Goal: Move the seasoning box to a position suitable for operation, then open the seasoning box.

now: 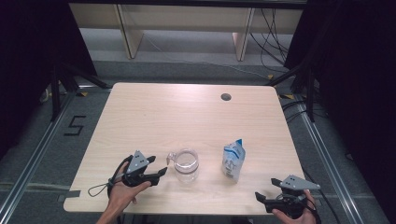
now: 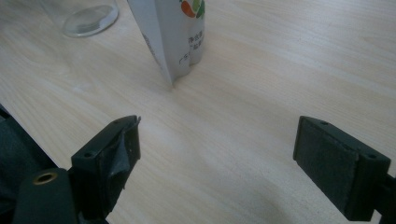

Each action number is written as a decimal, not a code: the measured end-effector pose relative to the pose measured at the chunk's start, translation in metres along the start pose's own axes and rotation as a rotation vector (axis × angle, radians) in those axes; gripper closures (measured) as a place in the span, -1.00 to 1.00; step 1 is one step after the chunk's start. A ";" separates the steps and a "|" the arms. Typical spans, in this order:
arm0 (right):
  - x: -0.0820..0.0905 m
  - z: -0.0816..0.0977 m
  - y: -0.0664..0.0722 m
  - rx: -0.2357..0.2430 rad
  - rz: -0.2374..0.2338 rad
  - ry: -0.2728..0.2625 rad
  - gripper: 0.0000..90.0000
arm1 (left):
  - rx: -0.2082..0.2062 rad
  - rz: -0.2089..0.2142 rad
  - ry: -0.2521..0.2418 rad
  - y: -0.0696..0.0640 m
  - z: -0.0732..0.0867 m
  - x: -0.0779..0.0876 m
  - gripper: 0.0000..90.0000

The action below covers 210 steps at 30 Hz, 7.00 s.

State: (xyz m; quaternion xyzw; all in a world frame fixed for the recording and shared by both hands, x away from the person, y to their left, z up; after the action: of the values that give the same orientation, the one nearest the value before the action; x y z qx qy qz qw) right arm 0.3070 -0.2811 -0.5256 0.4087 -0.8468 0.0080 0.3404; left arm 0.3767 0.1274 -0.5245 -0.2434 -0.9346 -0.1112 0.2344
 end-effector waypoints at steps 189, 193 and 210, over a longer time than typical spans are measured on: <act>-0.043 -0.022 0.075 0.251 -0.210 0.002 -0.03 | 0.037 0.122 -0.086 -0.060 -0.056 0.022 0.98; -0.044 -0.024 0.075 0.248 -0.209 0.001 -0.01 | 0.029 0.120 -0.085 -0.061 -0.056 0.022 0.98; -0.061 -0.033 0.083 0.290 -0.207 -0.051 0.33 | 0.039 0.127 -0.107 -0.062 -0.054 0.022 0.96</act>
State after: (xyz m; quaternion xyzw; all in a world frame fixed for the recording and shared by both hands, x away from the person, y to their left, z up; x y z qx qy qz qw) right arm 0.2944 -0.1743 -0.5135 0.5387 -0.7983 0.0846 0.2555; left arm 0.3490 0.0662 -0.4724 -0.3034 -0.9304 -0.0649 0.1954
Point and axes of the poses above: each handheld gripper's, and its own axes: x roughly backward along the jaws, z roughly out of its underside, y roughly to its left, the point moved 6 cm from there along -x, roughly forward along the jaws, and after that the axes turned 13 degrees about -z, right-handed, at the moved point
